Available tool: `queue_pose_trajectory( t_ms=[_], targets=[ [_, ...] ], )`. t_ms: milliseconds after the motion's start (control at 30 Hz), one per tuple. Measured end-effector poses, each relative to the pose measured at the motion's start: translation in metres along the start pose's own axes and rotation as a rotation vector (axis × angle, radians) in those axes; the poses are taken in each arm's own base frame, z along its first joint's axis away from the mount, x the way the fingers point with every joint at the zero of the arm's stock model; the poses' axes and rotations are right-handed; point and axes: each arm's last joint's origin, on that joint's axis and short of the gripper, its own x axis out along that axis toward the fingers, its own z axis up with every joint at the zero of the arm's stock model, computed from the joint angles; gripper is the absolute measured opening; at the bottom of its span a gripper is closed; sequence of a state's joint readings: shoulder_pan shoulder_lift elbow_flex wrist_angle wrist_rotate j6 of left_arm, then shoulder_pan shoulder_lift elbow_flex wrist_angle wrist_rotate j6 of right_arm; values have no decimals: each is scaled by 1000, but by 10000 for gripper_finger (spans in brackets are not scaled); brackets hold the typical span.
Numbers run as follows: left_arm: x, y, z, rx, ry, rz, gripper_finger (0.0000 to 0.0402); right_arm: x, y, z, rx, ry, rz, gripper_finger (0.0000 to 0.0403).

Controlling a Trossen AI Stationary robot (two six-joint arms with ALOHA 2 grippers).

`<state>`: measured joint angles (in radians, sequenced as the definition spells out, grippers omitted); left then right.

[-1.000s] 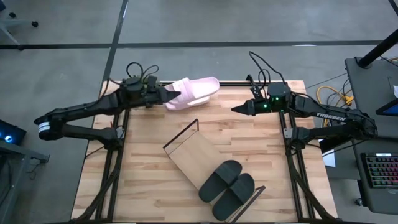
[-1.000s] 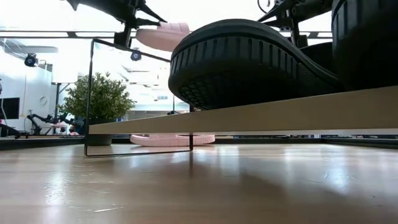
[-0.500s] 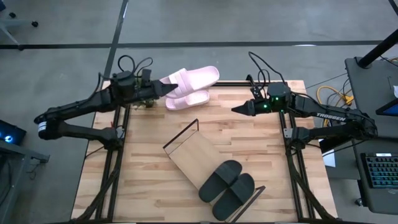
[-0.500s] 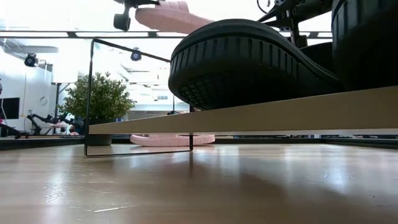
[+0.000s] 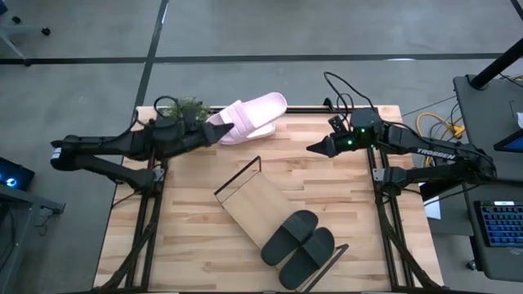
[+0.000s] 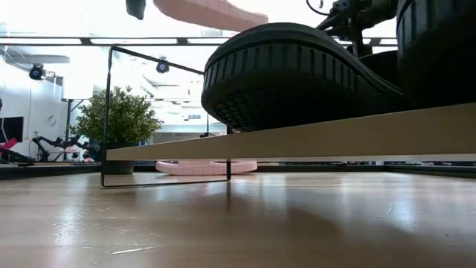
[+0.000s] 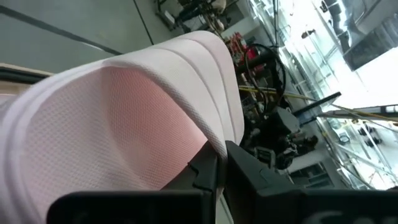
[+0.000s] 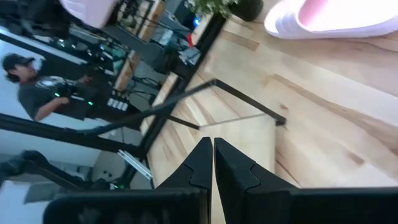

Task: Pick and place slides into the shelf
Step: Put the bottom pink slipper on the shelf beside the black slipper

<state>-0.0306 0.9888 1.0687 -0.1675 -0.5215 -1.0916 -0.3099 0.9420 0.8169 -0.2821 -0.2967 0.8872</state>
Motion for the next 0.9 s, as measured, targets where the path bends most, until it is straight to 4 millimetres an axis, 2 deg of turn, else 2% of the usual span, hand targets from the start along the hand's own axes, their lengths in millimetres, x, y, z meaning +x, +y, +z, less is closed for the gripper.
queue_pose_trajectory(
  t_ms=[200, 400, 900],
  targets=[
    [-15, -11, -23, -15, -27, 9, 1, -3, 0, -1, -36, 6, -7, 9],
    [-20, -16, -44, -42, -45, 26, 1, -4, 0, -1, -41, 5, -6, 8],
    [-11, -41, -99, -42, -39, 25, 1, -3, 0, -1, -38, 6, -8, 9]
  ],
)
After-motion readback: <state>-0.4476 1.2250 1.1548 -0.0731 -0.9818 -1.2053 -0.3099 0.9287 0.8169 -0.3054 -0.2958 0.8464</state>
